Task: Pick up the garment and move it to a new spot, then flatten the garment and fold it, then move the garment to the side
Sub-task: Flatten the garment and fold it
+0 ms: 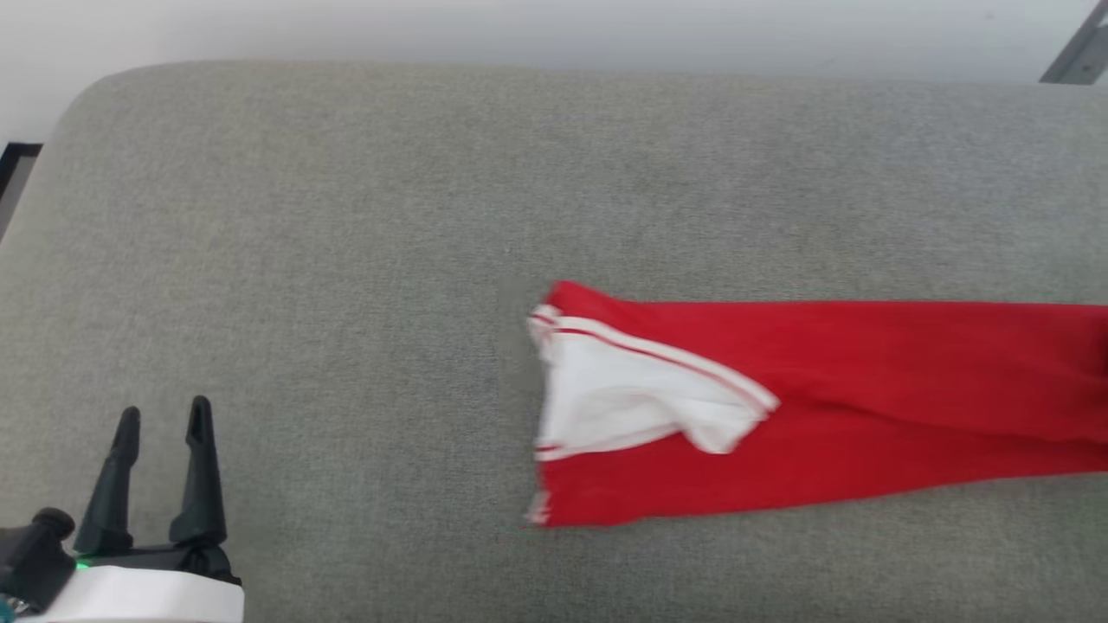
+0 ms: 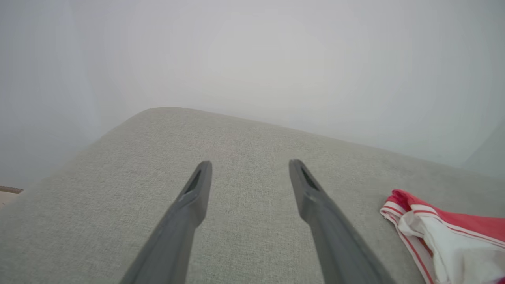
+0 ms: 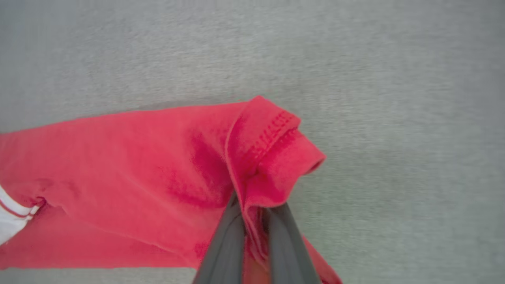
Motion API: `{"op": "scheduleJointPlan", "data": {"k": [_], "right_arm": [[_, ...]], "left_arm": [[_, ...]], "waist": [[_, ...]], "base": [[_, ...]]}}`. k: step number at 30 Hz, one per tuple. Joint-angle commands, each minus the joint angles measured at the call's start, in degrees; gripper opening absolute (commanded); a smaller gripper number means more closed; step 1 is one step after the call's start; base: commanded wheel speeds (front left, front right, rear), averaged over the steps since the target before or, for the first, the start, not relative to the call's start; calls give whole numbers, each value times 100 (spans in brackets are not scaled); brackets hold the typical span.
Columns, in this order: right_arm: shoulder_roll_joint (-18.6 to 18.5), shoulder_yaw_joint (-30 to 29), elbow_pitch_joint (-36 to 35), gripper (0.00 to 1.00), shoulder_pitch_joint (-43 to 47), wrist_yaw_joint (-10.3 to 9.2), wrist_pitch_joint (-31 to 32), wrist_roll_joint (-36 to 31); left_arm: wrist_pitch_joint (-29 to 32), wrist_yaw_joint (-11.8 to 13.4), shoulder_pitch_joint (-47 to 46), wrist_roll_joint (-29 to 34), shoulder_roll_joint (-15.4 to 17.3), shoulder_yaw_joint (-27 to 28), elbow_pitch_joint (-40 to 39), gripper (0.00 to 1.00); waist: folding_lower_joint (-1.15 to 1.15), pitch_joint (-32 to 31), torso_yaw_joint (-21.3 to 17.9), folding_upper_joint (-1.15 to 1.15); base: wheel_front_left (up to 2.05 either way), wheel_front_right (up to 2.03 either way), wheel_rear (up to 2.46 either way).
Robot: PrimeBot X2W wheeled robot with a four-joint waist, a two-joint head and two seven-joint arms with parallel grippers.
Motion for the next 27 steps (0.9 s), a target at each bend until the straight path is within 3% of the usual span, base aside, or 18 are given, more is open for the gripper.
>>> {"op": "scheduleJointPlan", "data": {"k": [1, 7, 12, 22, 27], "right_arm": [[-42, -83, 107, 0, -16, -4, -72, -137], [-89, -213, 386, 0, -164, -4, -126, -529], [72, -67, 31, 0, -106, -3, 60, -361], [663, 642, -1808, 0, 222, -3, 533, -207], [1103, 1242, -2228, 0, 74, -3, 577, -278]], "left_arm": [[-38, -53, 53, 121, -59, 55, -5, 100], [-38, -193, 40, 259, -314, 192, 21, 100], [-37, -248, 58, 306, -427, 244, 35, 100], [-38, -288, 90, 377, -534, 241, 13, 100], [-38, -287, -2, 383, -562, 115, 64, 100]], "waist": [[0, -20, -39, 0], [0, -52, -118, 0], [0, -92, -136, 0], [0, -149, -7, 0], [0, -147, 192, 0]], "base": [[0, 0, 0], [0, 0, 0], [0, 0, 0], [0, 0, 0], [0, 0, 0]]}}
